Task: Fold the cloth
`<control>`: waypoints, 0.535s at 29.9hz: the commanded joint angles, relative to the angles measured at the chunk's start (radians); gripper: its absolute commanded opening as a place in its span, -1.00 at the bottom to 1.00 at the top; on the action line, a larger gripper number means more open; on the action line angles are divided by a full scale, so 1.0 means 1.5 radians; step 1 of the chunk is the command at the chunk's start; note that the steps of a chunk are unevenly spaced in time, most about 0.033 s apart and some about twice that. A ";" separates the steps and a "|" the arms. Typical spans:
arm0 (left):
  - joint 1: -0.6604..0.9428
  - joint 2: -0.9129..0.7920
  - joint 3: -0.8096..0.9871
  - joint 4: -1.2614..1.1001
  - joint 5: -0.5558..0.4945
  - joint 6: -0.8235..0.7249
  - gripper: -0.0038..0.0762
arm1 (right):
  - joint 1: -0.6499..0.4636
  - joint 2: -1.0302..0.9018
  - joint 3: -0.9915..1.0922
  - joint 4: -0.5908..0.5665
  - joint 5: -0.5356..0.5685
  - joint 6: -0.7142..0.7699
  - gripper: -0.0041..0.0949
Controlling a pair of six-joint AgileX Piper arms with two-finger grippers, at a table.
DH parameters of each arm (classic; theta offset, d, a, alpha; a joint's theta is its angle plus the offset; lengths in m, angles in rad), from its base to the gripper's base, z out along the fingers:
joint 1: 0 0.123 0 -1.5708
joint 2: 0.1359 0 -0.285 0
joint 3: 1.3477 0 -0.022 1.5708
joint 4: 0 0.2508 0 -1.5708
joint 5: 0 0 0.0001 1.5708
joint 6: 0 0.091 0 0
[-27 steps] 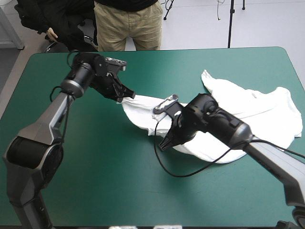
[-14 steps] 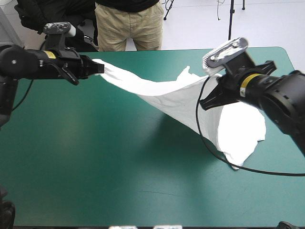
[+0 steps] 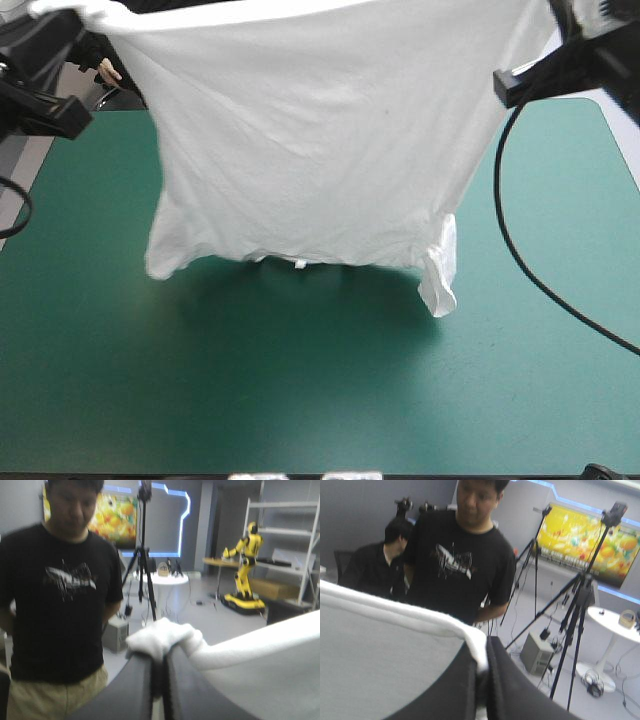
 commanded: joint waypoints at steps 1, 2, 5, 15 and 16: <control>-0.001 -0.025 -0.015 -0.017 -0.146 0.016 -0.95 | -0.004 -0.014 -0.047 -0.028 -0.123 -0.028 -0.95; -0.001 -0.026 -0.015 -0.019 -0.168 0.027 -0.95 | -0.004 -0.014 -0.051 -0.028 -0.138 -0.031 -0.95; -0.001 -0.029 -0.033 -0.033 -0.196 0.059 -0.95 | -0.004 -0.014 -0.064 -0.028 -0.176 -0.034 -0.95; -0.001 0.028 -0.052 -0.003 -0.199 0.061 -0.95 | -0.004 0.026 -0.071 -0.060 -0.113 0.015 -0.95; -0.001 0.046 -0.052 0.001 -0.209 0.061 -0.95 | -0.004 0.040 -0.071 -0.104 -0.107 0.051 -0.95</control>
